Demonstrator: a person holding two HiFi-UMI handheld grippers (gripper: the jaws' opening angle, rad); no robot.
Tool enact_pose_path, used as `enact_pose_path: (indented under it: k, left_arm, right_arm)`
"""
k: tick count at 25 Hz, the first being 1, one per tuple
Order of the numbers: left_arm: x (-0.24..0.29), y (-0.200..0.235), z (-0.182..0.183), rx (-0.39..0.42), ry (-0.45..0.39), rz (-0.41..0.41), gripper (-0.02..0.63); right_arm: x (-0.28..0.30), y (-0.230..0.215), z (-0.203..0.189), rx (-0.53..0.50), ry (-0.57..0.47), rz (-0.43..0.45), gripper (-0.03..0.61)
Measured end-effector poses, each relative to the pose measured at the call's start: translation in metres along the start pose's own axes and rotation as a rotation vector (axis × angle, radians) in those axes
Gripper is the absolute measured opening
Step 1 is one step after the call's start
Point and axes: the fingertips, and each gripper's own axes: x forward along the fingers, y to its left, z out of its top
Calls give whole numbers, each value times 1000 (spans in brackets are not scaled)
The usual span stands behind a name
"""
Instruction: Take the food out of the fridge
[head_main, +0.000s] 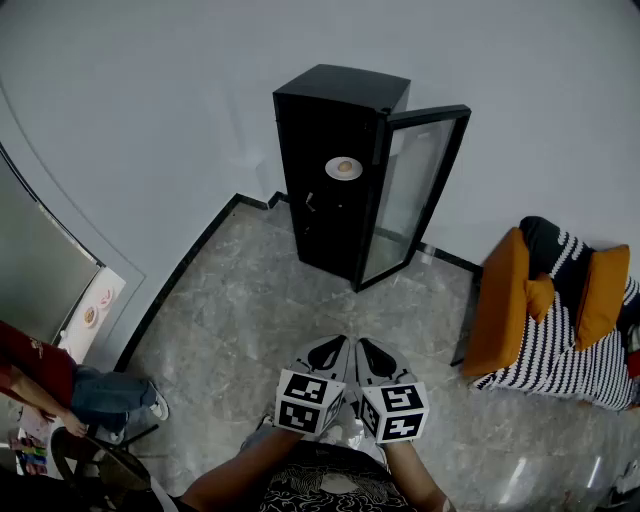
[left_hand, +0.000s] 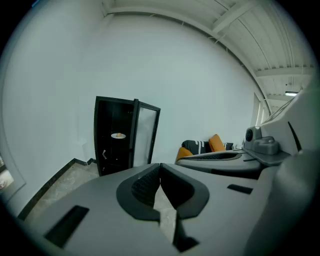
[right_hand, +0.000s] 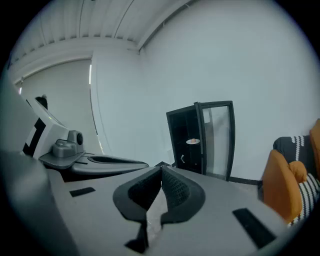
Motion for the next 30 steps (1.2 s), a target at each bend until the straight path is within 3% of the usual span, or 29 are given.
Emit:
enact_pose_path:
  k: [19, 30]
  left_arm:
    - [38, 3, 14, -19, -2, -26, 15]
    - [98, 66, 44, -35, 3, -75, 15]
  right_arm:
    - [13, -32, 4, 15, 5, -26, 23]
    - [95, -52, 33, 17, 25, -69, 23]
